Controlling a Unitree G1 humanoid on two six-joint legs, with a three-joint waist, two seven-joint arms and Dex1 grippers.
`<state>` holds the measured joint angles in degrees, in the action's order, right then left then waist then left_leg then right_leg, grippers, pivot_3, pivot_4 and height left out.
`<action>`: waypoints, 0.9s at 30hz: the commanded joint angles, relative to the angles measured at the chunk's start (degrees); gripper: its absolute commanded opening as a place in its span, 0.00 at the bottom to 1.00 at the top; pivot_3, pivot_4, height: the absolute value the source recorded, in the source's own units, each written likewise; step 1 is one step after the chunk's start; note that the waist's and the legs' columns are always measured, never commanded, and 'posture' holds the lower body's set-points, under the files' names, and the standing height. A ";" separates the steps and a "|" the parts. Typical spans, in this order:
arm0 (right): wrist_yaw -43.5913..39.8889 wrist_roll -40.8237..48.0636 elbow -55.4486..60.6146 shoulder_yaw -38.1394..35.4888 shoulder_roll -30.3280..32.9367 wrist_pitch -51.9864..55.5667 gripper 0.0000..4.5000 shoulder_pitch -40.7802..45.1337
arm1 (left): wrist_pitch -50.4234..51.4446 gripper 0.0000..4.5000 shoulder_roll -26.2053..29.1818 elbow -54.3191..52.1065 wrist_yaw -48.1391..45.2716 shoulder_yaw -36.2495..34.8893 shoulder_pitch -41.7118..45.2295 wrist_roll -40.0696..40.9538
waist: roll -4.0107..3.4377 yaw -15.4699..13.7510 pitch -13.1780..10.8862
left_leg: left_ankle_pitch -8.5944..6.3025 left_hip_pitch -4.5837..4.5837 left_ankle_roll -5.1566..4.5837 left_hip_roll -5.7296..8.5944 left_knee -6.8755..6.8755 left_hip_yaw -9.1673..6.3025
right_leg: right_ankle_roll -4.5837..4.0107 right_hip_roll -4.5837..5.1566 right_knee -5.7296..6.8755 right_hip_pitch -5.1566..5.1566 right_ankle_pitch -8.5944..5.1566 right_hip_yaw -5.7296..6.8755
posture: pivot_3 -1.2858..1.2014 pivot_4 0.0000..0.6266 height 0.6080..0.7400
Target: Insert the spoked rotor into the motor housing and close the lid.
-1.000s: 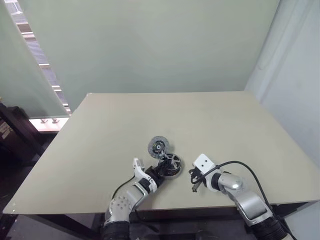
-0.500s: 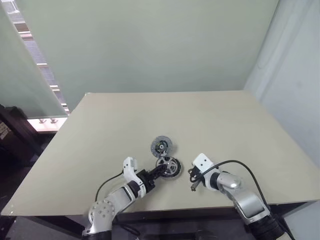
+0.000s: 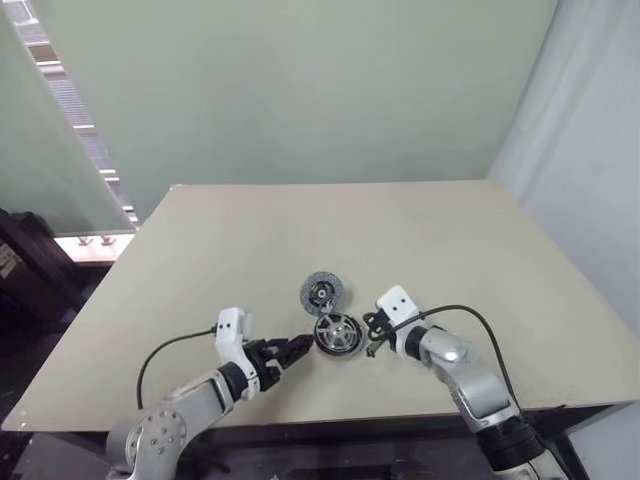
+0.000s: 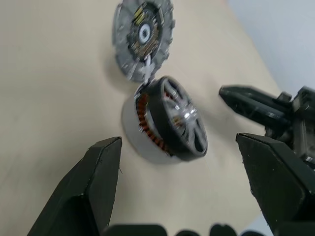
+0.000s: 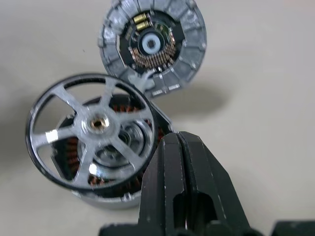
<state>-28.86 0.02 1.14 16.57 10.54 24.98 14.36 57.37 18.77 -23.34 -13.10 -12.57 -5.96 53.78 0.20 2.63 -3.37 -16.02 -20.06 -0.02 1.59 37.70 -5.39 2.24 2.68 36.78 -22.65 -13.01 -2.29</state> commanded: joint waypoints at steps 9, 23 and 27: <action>-2.70 3.24 5.46 -0.50 1.97 2.03 0.00 -0.76 | -10.50 0.88 -0.24 2.10 -8.03 2.69 -4.26 -6.24 | -0.08 0.02 -0.05 | 0.00 -0.02 0.00 -0.01 0.01 0.01 | -0.14 0.02 0.00 -0.04 -0.09 0.02 | 0.52 0.00 1.00; -1.56 2.32 6.02 -0.20 3.16 2.01 0.00 -1.62 | -9.02 0.05 -5.44 9.87 -5.37 6.74 0.89 -11.27 | -0.05 0.15 -0.02 | 0.01 -0.26 -0.01 -0.02 0.04 -0.01 | 0.00 -0.02 0.04 -0.24 0.01 0.02 | 0.52 0.00 1.00; -1.22 2.27 5.94 -0.18 3.24 2.04 0.00 -1.96 | -10.65 0.01 -7.06 12.02 -5.00 7.65 3.69 -13.28 | -0.05 -0.13 -0.02 | 0.02 -0.51 -0.02 0.01 0.17 0.01 | -0.10 -0.02 0.08 -0.44 0.09 0.02 | 0.52 0.00 1.00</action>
<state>-30.25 2.15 4.15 16.99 13.77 27.32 12.01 48.26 12.42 -10.55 -18.00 -5.49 -4.26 41.12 0.15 2.49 -3.40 -16.00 -20.58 -0.04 1.60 37.89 -5.38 2.13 2.66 36.85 -23.09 -12.91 -2.27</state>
